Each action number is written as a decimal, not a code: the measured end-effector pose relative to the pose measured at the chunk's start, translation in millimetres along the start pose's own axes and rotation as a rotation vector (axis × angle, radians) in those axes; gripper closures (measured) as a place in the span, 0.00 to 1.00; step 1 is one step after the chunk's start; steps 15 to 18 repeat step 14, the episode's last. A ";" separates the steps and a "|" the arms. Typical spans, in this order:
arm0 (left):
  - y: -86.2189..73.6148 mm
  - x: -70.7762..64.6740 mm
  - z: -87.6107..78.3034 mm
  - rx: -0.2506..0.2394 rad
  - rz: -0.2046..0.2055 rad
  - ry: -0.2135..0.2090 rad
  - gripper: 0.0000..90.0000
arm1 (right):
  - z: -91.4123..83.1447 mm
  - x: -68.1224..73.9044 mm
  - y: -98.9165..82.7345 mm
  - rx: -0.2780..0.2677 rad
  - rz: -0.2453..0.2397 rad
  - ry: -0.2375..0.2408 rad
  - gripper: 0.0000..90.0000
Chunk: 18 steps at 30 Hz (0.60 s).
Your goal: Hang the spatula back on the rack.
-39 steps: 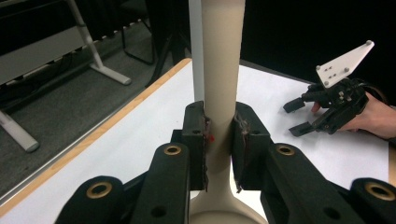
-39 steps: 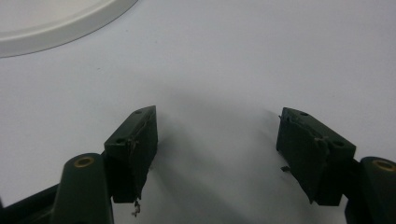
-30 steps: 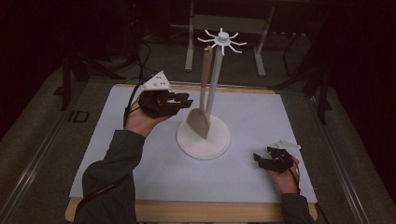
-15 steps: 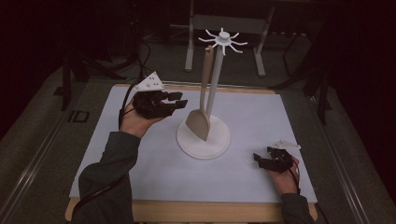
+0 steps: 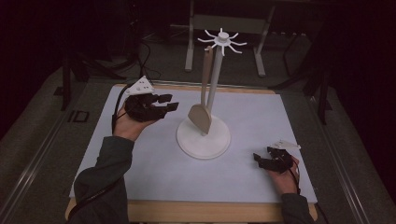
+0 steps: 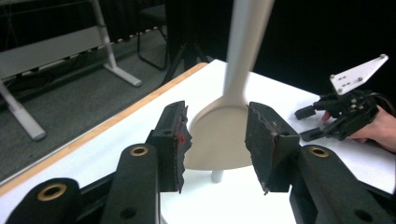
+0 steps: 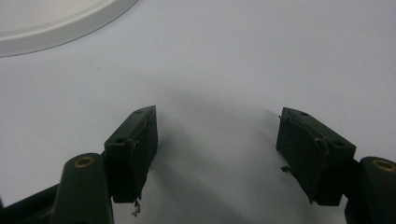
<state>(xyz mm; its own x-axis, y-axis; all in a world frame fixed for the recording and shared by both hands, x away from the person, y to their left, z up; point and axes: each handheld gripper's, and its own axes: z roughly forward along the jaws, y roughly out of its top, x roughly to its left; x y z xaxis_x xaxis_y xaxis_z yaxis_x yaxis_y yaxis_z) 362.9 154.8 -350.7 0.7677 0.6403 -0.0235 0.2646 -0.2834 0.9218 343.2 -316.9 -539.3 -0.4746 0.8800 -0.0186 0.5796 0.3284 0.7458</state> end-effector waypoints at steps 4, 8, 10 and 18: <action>-17.5 9.4 -2.8 0.009 -0.047 0.028 0.63 | 0.1 0.3 -0.1 -0.002 0.000 -0.001 0.32; -33.7 16.1 -3.5 0.031 -0.089 0.062 0.63 | 0.1 0.2 -0.1 -0.003 -0.001 -0.001 0.32; -42.4 18.6 -3.1 0.039 -0.108 0.071 0.63 | 0.1 0.3 -0.1 -0.003 -0.002 -0.002 0.32; -66.1 23.4 -0.7 0.066 -0.150 0.104 0.63 | 0.0 0.1 -0.1 -0.001 -0.003 0.000 0.32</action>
